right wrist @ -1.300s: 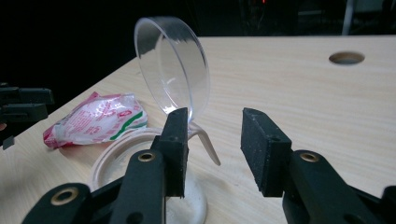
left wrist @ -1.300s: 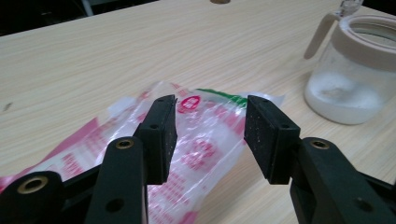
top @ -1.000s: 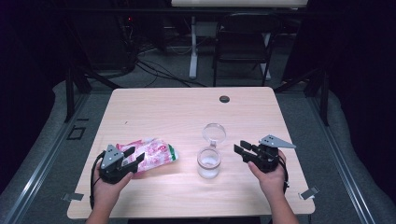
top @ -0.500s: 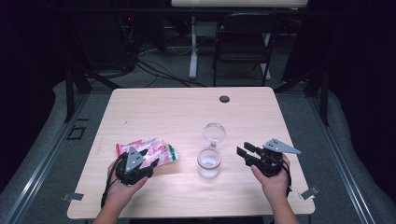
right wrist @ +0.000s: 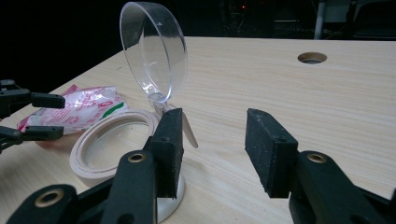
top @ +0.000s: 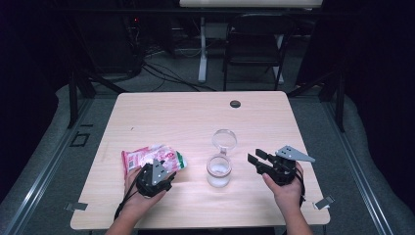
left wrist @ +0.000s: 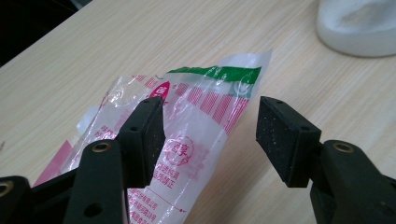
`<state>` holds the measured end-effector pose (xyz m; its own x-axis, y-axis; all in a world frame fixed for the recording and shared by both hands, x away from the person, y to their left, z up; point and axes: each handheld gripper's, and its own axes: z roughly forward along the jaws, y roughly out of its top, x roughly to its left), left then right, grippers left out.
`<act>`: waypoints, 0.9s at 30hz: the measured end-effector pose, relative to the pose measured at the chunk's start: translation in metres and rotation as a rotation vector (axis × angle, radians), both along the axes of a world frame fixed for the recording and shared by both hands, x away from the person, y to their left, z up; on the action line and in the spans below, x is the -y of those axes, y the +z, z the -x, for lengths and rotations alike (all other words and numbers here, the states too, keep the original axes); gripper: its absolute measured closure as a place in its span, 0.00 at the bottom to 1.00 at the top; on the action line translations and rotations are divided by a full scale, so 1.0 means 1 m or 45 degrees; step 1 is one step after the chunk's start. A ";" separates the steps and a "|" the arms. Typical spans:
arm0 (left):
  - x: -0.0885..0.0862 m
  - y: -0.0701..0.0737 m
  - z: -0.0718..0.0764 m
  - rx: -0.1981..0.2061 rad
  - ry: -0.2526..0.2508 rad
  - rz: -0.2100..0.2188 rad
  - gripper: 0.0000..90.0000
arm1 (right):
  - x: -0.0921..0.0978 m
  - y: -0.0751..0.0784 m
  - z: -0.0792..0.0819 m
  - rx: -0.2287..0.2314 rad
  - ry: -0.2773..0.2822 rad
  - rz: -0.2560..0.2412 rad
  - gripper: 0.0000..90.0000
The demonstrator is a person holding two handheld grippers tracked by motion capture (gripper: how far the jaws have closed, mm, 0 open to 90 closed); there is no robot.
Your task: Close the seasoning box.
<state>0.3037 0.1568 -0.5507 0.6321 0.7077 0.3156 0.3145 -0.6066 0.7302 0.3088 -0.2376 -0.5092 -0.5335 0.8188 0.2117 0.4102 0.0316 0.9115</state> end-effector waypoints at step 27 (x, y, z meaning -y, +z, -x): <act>-0.013 -0.018 -0.029 -0.142 0.141 0.022 0.93 | -0.002 -0.002 0.001 0.008 -0.022 0.002 0.62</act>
<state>0.3331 0.1698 -0.5691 0.5801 0.7799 0.2348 0.4585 -0.5510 0.6973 0.3083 -0.2357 -0.5108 -0.5205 0.8284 0.2070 0.4046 0.0259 0.9141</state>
